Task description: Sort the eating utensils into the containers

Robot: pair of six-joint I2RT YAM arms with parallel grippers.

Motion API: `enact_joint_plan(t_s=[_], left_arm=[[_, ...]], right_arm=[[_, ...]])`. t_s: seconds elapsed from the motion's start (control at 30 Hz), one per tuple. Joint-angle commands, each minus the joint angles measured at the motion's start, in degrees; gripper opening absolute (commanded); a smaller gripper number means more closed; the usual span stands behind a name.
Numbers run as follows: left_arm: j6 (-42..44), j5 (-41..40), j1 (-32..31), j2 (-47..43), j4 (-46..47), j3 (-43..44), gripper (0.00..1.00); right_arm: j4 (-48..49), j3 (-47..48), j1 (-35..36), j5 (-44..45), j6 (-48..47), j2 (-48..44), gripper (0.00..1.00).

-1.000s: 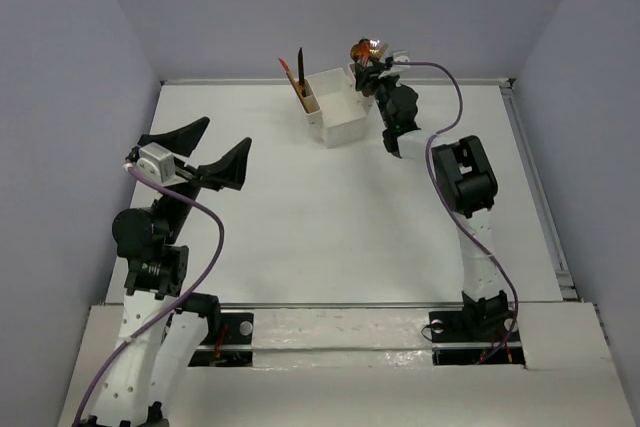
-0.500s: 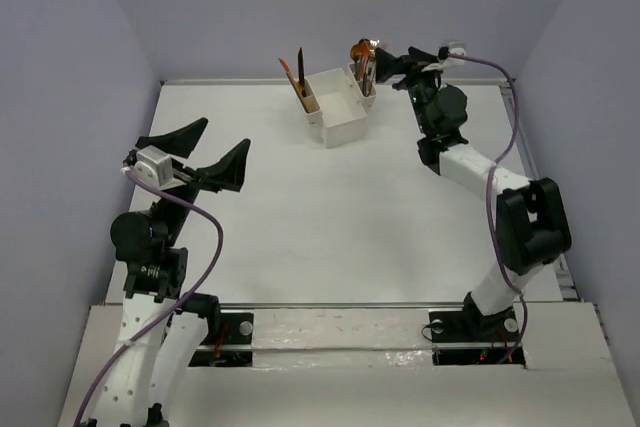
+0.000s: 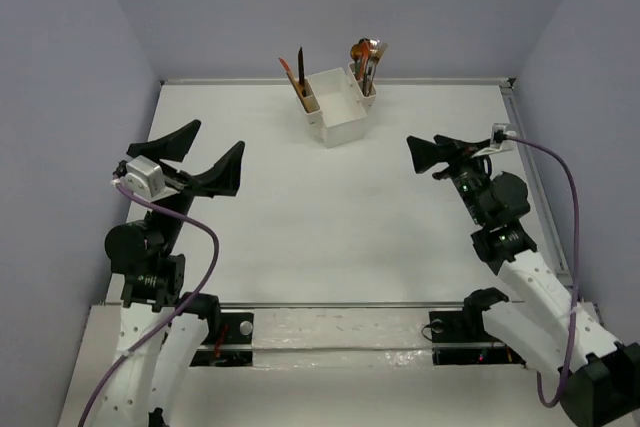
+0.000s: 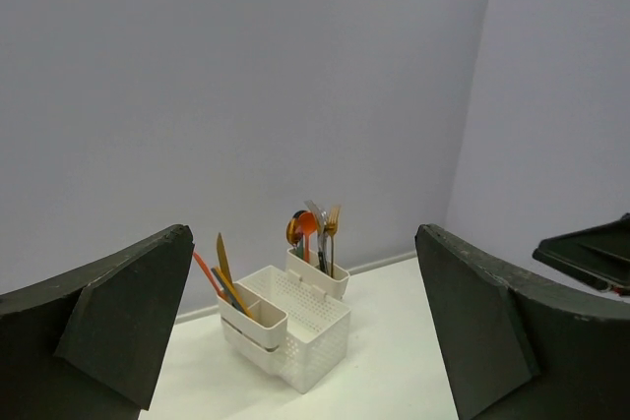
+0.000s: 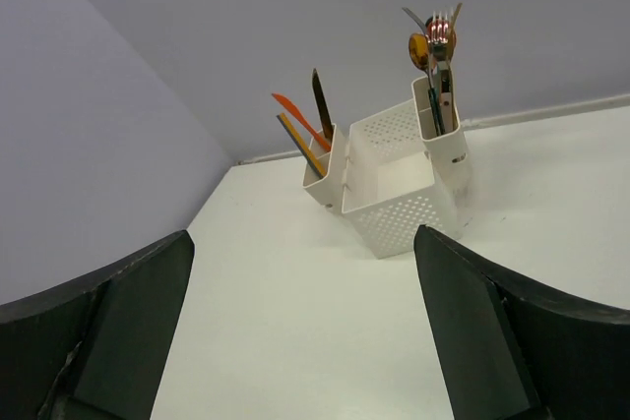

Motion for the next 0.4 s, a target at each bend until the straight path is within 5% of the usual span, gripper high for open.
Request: enact_joint_plan(t_s=[0.0, 0.37], left_arm=[[-0.2, -1.1, 0.3, -0.8, 3.1, 1.0, 0.99], [-0.7, -1.2, 0.3, -0.1, 3.1, 0.9, 0.99]], right_arm=[[-15.1, -2.0, 0.1, 2.1, -1.5, -11.8, 1.0], [-21.8, 0.5, 0.1, 2.8, -3.6, -12.5, 1.0]])
